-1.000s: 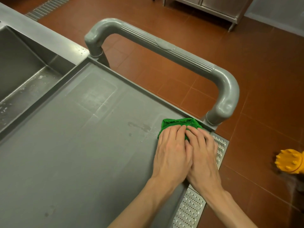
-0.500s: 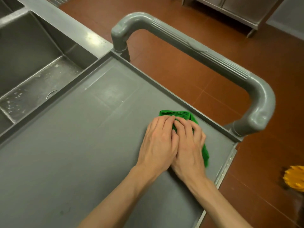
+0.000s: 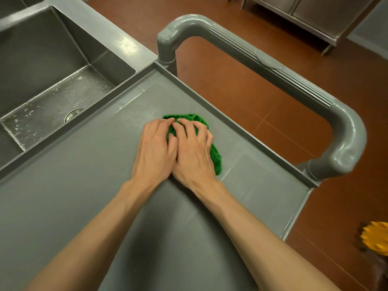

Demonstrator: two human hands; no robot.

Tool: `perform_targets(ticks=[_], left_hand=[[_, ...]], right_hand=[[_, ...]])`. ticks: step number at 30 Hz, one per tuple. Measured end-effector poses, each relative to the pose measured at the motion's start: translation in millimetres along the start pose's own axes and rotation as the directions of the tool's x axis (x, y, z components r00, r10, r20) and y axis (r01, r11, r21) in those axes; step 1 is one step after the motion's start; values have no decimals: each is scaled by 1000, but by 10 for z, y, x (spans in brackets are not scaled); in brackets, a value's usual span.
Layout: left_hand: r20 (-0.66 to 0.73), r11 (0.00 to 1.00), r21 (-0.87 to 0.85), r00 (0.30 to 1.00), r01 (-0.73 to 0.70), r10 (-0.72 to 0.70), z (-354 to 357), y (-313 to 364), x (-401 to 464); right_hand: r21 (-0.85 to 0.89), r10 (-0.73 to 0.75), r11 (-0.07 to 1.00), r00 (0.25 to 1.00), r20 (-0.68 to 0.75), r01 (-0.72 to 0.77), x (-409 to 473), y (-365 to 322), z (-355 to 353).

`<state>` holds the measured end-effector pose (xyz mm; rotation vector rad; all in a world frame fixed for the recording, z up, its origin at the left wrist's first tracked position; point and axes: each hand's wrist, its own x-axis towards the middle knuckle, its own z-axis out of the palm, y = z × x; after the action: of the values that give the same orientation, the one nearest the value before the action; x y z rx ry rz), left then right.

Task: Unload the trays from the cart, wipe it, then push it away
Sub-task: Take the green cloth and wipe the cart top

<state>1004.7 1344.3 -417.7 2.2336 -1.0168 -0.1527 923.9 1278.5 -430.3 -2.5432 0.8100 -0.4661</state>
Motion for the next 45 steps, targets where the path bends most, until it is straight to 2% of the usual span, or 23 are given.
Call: perform_targets(ticks=[9,18,24,31,39,45], left_hand=[[-80,992,12,989,124,-122,-386,-351,-473],[-166,951,56,942,305,-292,-1123,-910,-1536],[-279,889,49,861,455,-425,-1607,-1249,-2486],[-400,792,12,729,611,-556,-2028,-1457,-3473],[-484,712,-44,608,701,-629,-2317,-1561,-4137],[-509,681,-69,562,729,-652,-2443,-1566,-4460]], right_hand=[[44,-147,989,981,128,143,-222,-470,178],[125,-309,950,914,263,286,-920,-1449,524],[201,-467,884,814,344,422,-1567,-2161,781],[280,-613,790,688,388,546,-2293,-2813,1016],[320,-707,703,578,407,635,-2802,-3288,1155],[349,-744,660,515,426,666,-3060,-3482,1190]])
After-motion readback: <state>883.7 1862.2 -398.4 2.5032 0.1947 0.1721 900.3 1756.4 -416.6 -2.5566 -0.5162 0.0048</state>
